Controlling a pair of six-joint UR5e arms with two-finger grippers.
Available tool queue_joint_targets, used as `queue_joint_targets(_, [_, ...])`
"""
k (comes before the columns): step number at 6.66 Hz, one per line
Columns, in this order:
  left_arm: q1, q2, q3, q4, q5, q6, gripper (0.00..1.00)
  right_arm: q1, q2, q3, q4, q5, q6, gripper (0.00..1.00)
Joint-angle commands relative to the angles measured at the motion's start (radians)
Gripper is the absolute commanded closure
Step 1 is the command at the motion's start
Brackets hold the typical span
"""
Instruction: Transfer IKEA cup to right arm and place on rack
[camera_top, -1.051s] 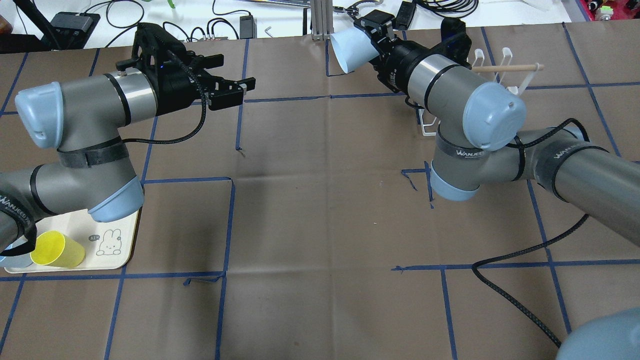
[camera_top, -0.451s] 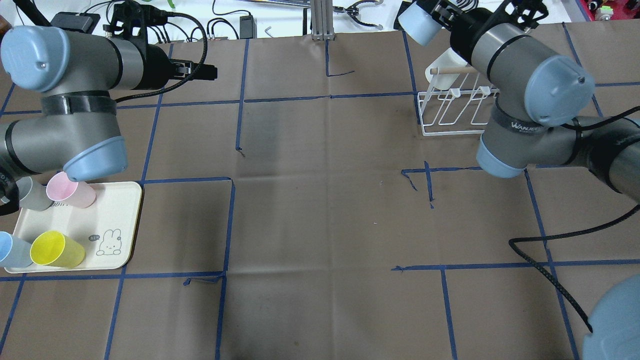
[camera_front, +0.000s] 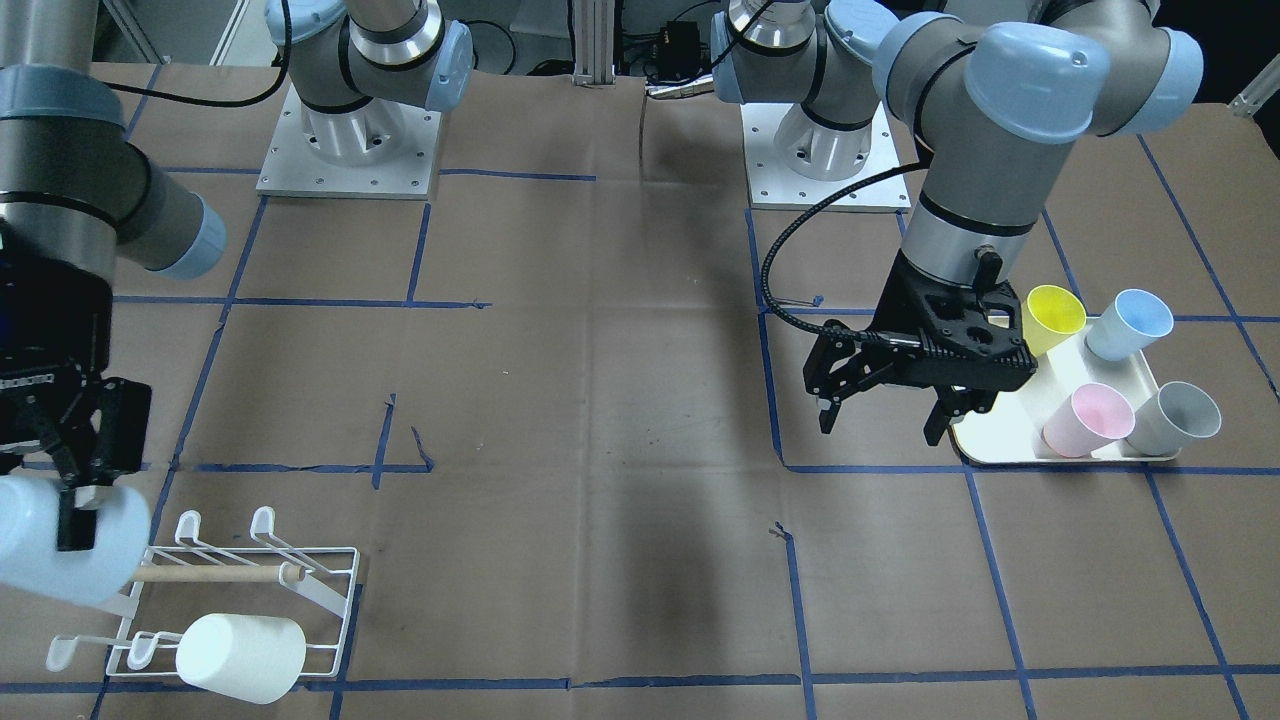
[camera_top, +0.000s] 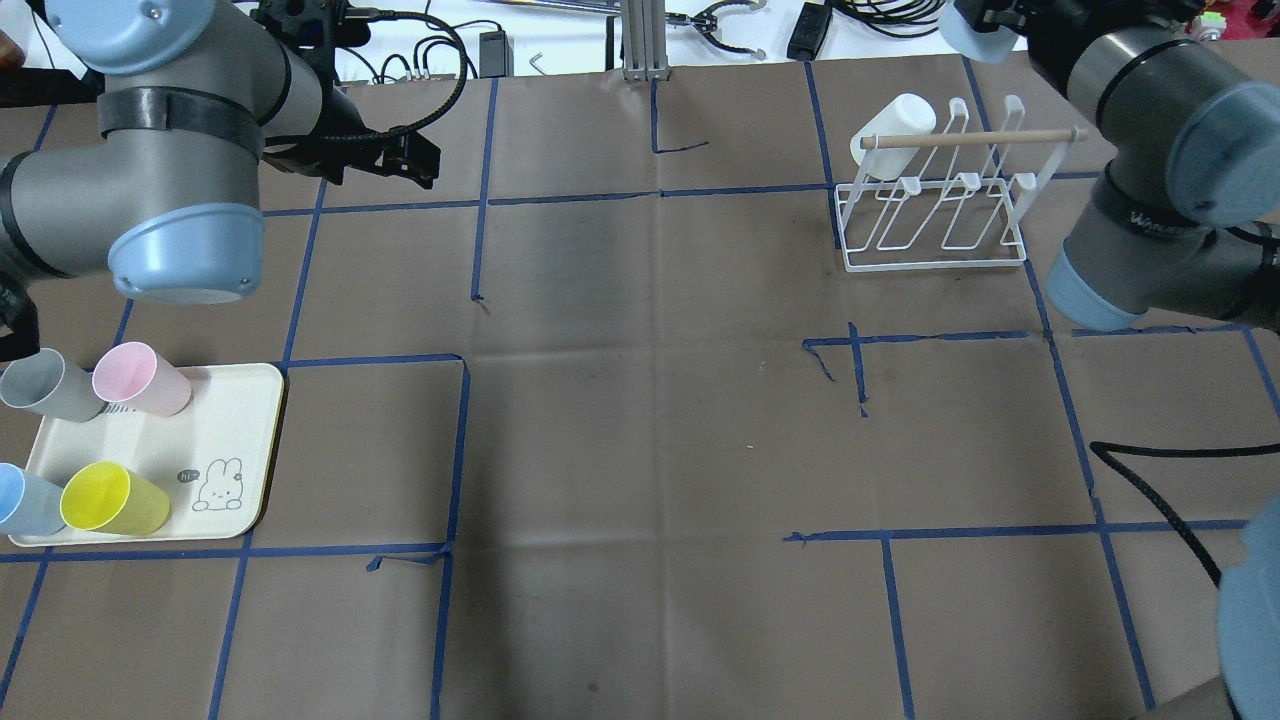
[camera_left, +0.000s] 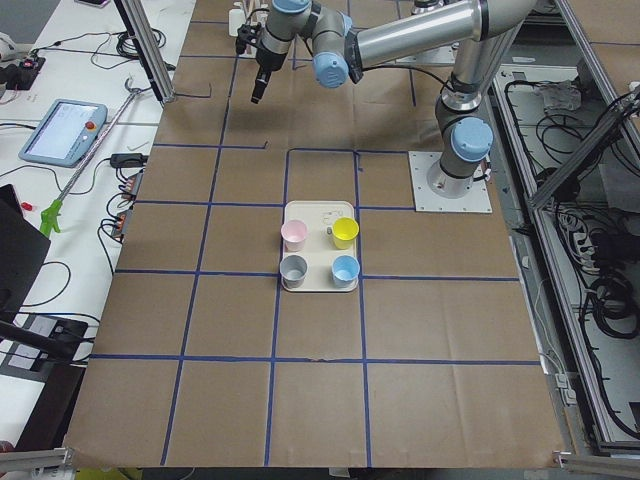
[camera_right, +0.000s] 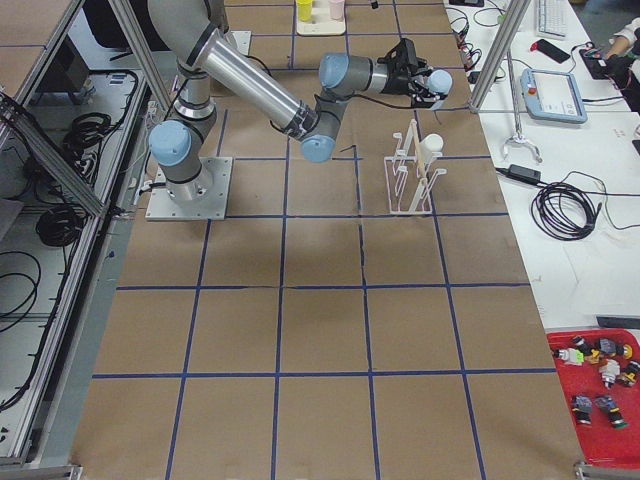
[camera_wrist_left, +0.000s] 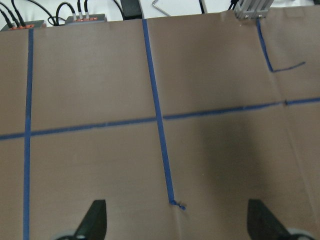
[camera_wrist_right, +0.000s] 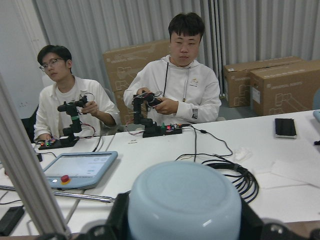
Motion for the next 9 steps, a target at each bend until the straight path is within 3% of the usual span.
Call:
queue_joint_targets(1, [-0.016,0.038,0.121,-0.376,0.032,-0.049,0.01,-0.059,0.058,-0.007,-0.002,-0.001,-0.183,0.84])
queue_joint_targets(2, [-0.009,0.067,0.134,-0.446,0.018,-0.054,0.01,-0.059,0.107,-0.044,-0.011,-0.003,-0.287,0.84])
queue_joint_targets(5, [-0.005,0.103,0.108,-0.438,0.015,-0.06,0.01,-0.059,0.23,-0.147,-0.021,-0.001,-0.315,0.84])
queue_joint_targets(9, [0.002,0.12,0.105,-0.449,0.028,-0.1,0.01,-0.056,0.279,-0.147,-0.022,0.005,-0.31,0.84])
